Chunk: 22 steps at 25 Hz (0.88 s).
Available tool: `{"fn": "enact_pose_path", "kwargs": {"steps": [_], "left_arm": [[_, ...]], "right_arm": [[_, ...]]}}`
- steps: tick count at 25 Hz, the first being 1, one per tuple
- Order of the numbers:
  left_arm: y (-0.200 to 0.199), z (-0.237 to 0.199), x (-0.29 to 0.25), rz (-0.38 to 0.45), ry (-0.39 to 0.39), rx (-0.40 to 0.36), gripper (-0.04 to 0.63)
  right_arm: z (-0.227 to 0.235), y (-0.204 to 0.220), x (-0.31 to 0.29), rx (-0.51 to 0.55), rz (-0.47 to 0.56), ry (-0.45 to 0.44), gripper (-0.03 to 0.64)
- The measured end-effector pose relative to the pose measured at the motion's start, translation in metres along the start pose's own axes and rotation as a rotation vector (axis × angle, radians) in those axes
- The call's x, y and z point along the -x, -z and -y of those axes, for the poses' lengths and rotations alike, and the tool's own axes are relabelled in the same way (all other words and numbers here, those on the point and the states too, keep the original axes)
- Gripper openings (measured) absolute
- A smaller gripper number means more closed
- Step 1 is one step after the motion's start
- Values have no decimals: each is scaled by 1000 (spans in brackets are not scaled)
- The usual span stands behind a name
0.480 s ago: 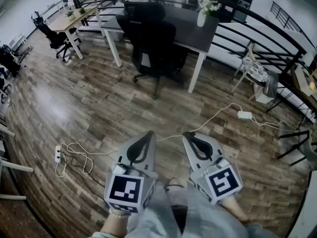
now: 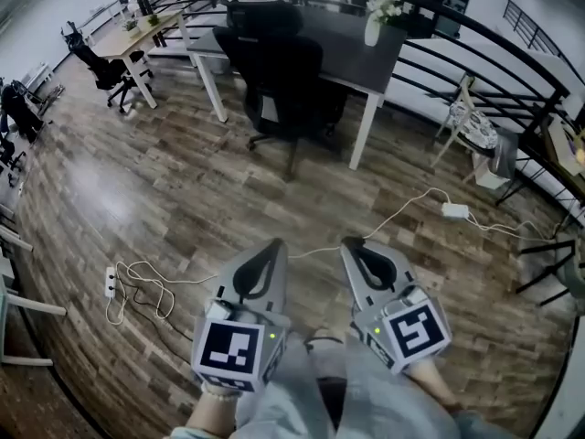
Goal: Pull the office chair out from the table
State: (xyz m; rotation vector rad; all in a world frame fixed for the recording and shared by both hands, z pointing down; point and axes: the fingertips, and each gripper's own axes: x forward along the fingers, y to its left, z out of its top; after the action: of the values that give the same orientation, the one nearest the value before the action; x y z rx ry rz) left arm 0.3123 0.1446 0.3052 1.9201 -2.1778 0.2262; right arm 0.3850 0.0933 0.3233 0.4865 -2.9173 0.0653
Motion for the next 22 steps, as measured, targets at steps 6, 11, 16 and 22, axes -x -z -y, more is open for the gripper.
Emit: {"fn": "enact_pose_path", "kwargs": {"steps": [6, 11, 16, 22], "left_arm": [[-4, 10, -6, 46, -23, -1, 12], [-7, 14, -11, 58, -61, 17, 12], [-4, 5, -14, 53, -86, 31, 12], [0, -21, -35, 49, -103, 53, 12]], "right_arm": [[17, 5, 15, -18, 10, 14, 3], [31, 10, 27, 3, 7, 12, 3], [40, 19, 22, -28, -16, 12, 3], [47, 19, -10, -11, -17, -7, 3]]}}
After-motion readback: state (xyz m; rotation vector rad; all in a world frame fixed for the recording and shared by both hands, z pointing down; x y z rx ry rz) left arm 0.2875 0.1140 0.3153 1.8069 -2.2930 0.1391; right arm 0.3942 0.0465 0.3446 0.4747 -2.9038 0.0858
